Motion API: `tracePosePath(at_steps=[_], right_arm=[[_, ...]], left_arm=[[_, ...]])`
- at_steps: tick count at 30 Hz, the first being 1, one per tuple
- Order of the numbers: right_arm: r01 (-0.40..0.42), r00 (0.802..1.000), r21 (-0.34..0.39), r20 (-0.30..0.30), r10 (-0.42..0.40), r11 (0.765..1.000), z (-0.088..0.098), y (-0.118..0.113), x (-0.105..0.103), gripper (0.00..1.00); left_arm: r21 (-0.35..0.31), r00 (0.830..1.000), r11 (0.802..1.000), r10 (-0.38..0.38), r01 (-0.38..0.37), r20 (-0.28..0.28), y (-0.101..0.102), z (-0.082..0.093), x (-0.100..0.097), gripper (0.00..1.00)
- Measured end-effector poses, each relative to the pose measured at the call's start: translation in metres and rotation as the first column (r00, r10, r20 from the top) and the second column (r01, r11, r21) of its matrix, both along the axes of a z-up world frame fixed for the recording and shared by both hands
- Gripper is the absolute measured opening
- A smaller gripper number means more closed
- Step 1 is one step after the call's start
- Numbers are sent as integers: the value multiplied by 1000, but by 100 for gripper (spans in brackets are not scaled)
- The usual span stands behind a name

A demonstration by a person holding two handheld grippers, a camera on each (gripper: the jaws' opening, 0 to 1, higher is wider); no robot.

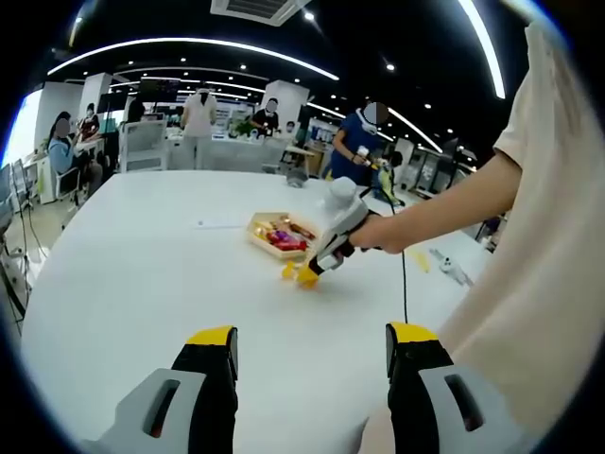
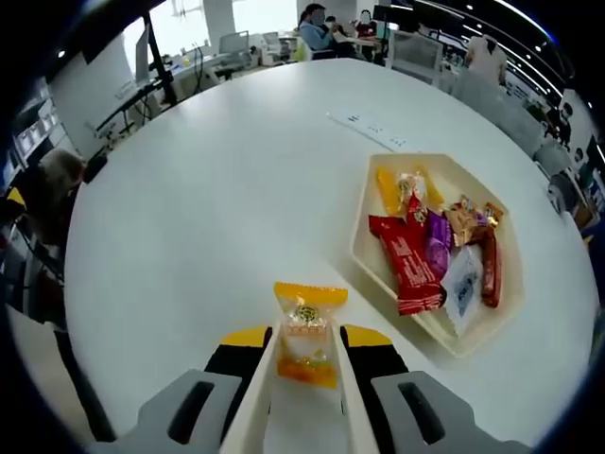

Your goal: Place the target food into the container with the food tongs after gripping and lifting it, then release it inside without dropping or visibly crushing the food.

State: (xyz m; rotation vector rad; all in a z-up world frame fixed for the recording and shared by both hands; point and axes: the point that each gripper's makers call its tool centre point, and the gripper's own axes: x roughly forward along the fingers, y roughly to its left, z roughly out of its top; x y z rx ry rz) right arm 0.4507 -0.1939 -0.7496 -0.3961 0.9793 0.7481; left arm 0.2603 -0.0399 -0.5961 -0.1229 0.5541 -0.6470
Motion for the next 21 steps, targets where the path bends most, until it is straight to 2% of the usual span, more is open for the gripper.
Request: tracePosePath(at_steps=[10,21], right_arm=[[0,1000,26,-22,1,1000,0,3,-7,27],[5,1000,49,-5,-5,999,11,4,-2,27]], left_arm=[[2,1000,1000,6,-6,9,2,3,2,63],[1,1000,1000,-2,2,15,0,4,2,63]])
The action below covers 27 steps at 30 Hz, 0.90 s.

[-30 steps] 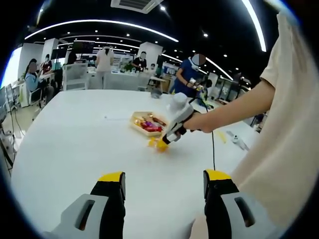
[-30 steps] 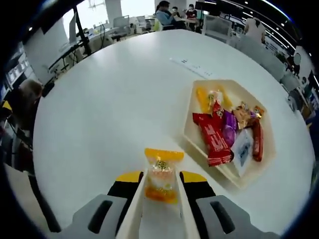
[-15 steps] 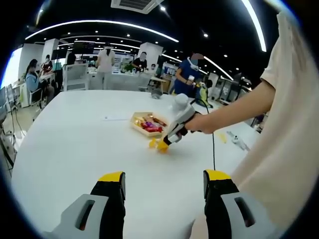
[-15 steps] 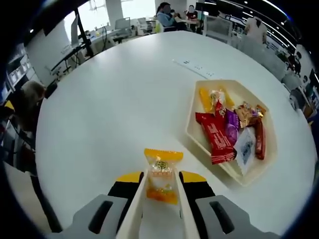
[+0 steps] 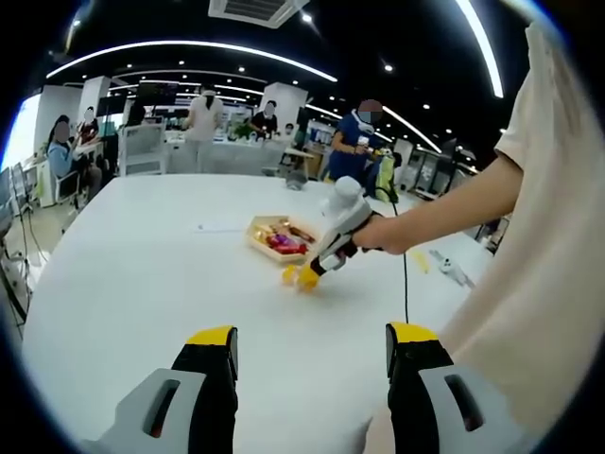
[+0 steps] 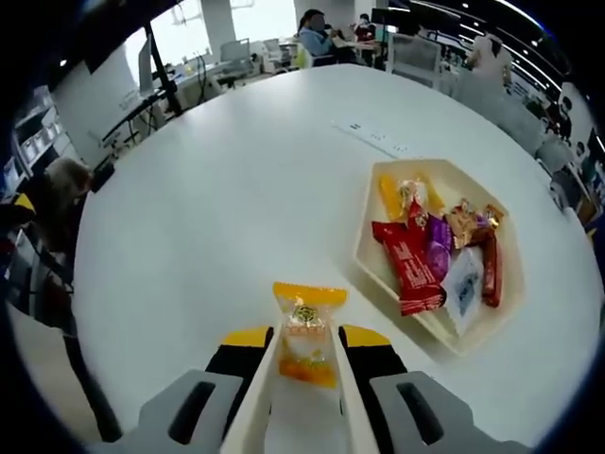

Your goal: Place the target food into the container with the food tongs after gripping and lifting it, then release it inside without dropping or visibly crushing the food.

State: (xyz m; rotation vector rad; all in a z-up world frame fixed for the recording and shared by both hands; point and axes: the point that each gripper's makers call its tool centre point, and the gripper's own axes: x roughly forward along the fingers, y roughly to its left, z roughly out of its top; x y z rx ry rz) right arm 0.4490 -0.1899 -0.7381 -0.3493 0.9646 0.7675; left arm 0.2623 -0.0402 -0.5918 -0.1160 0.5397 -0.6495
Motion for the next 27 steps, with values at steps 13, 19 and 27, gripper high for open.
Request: tracePosePath(at_steps=[13,19,27], right_arm=[[2,1000,40,17,-2,999,15,3,4,27],[9,1000,59,27,-11,998,24,4,9,27],[9,998,80,57,-14,997,40,6,18,26]], left_arm=[[-1,1000,1000,-2,2,10,-2,2,-1,63],[-2,1000,1000,-1,1,15,-2,3,-2,63],[-2,1000,1000,-4,4,19,-3,4,-3,63]])
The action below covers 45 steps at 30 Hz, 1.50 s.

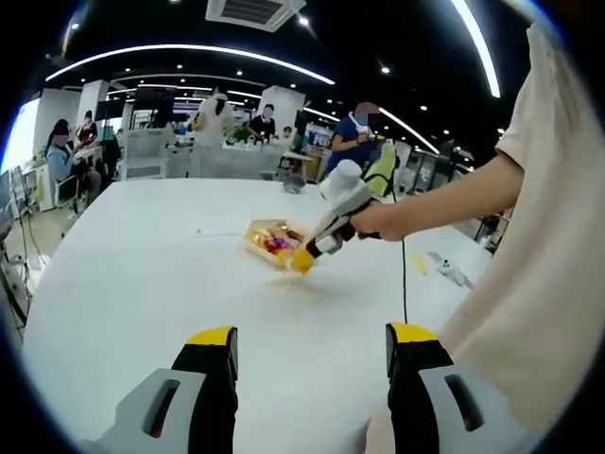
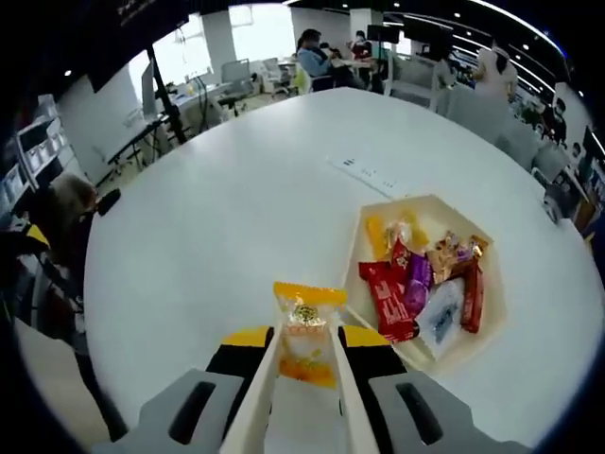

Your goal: Place the target food into the container with the food tongs after gripping and lifting it, then release it inside without dropping or visibly crushing the food.

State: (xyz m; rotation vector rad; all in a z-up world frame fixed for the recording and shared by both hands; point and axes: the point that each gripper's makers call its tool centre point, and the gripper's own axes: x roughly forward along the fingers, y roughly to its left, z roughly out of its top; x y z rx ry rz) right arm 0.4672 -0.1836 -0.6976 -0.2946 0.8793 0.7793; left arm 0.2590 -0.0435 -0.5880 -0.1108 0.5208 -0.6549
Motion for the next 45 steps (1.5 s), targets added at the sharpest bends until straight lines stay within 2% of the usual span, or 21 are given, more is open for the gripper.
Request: tracePosePath(at_steps=[18,36,39,45], right_arm=[[24,998,33,51,-25,999,24,-1,13,26],[28,995,35,95,-31,999,49,-5,22,26],[30,994,38,103,-33,999,48,-6,27,26],[65,992,90,100,-74,994,60,-5,35,26]], left_arm=[[1,1000,1000,-2,2,10,-2,3,-2,63],[0,1000,1000,-7,7,19,-4,5,-1,63],[0,1000,1000,-8,8,20,-4,6,0,63],[1,1000,1000,-9,9,23,-5,6,0,63]])
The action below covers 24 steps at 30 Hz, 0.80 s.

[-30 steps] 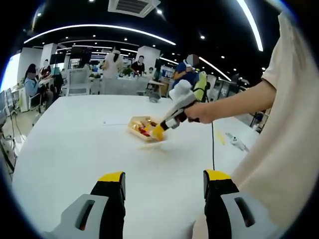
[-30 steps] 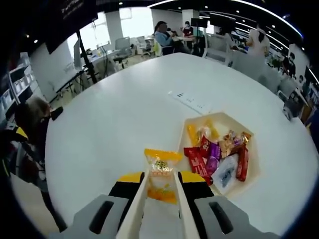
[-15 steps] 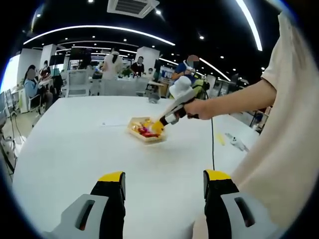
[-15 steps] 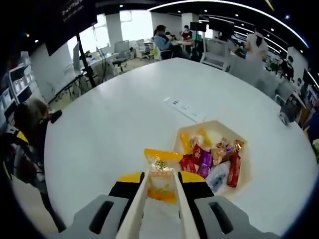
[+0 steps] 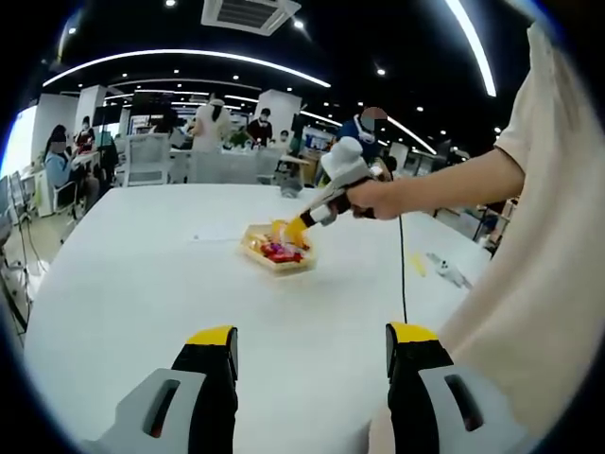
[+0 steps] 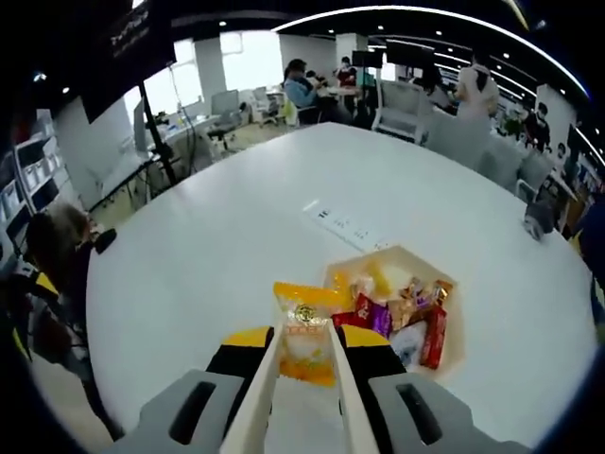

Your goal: Place the target food into the container with the food tongs after gripping and lifting it, then release it inside without dropping or visibly crushing the food.

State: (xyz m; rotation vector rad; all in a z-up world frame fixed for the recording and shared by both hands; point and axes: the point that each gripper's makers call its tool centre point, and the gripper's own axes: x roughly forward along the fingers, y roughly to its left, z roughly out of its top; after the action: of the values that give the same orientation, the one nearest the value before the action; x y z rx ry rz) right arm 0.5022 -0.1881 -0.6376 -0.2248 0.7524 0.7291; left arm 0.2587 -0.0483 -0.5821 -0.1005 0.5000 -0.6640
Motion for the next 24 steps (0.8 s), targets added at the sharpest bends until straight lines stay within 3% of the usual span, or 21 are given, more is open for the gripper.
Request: tracePosePath(at_steps=[24], right_arm=[[13,999,9,45,-13,1000,24,-4,21,26]], left_arm=[[-3,1000,1000,6,-6,-1,1,-1,-4,63]])
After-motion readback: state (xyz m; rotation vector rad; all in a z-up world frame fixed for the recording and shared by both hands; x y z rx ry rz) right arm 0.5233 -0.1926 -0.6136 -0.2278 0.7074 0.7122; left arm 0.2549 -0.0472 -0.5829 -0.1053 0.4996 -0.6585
